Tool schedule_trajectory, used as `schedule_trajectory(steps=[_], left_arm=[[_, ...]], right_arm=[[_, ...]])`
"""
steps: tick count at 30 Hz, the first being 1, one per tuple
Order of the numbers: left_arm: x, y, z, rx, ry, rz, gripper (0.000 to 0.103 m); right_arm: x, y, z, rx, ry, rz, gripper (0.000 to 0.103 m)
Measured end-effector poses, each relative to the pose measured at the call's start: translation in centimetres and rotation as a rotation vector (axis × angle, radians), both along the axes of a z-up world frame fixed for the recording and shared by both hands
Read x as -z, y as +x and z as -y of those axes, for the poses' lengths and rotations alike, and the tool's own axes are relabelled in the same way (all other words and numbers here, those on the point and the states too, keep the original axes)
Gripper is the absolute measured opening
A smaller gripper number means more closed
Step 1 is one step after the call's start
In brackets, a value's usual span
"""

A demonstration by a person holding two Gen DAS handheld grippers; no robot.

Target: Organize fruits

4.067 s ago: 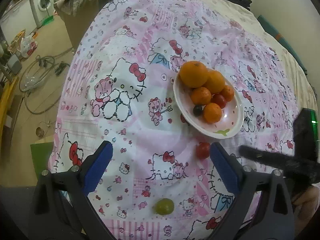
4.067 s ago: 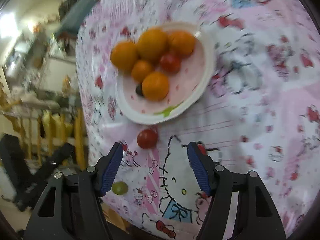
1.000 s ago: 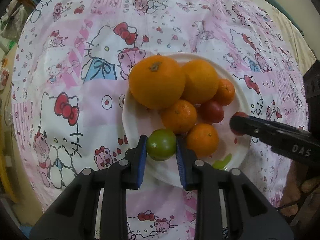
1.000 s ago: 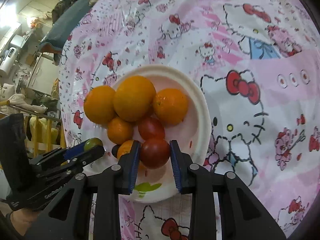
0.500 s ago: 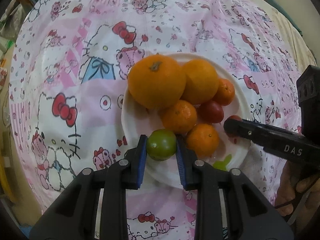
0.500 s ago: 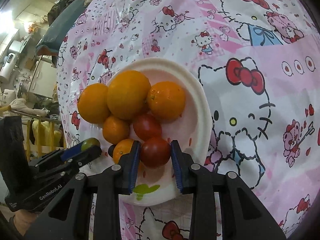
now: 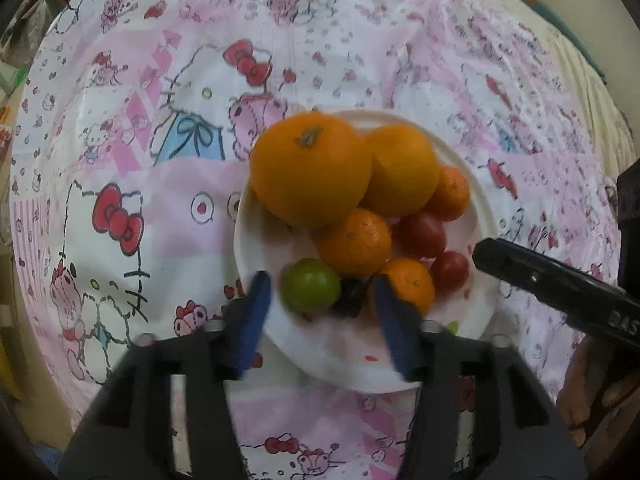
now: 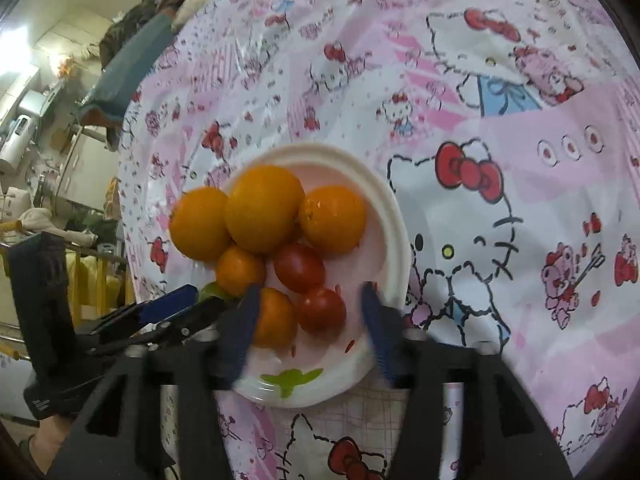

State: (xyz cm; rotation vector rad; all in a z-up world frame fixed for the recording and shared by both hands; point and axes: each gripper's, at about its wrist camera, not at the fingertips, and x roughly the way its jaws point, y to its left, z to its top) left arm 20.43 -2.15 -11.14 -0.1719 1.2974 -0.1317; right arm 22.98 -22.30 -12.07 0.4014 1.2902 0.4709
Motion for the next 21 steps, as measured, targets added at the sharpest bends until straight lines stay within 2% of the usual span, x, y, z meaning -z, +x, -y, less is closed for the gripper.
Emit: schedule_trajectory(steps=[2,6,13,17,21], left_arm=[[-0.4,0.0,0.3,0.007,-0.004,0.010,0.072],[-1.5,-0.5,0.7,0.026,-0.010,0.043,0.084],[-4.3,-2.4,0.8,0.012,0.084,0.166,0.085],[-6.5,-4.2,0.2,-0.025,0.105,0.250,0.085],[-8.4,-6.1,-0.4,-0.047,0.110,0.300,0.086]], right_arm=[[-0.4,-0.1,0.4,0.012,0.003,0.008,0.063],[-1.3,-0.1,1.3,0.032,0.006,0.032,0.064],[-4.1,-1.0,1.9,0.048,-0.003,0.115,0.082],[-6.1,-2.5,1.9,0.044,-0.010,0.176,0.087],[-8.5,-4.9,2.0,0.028,-0.025,0.271,0.090]])
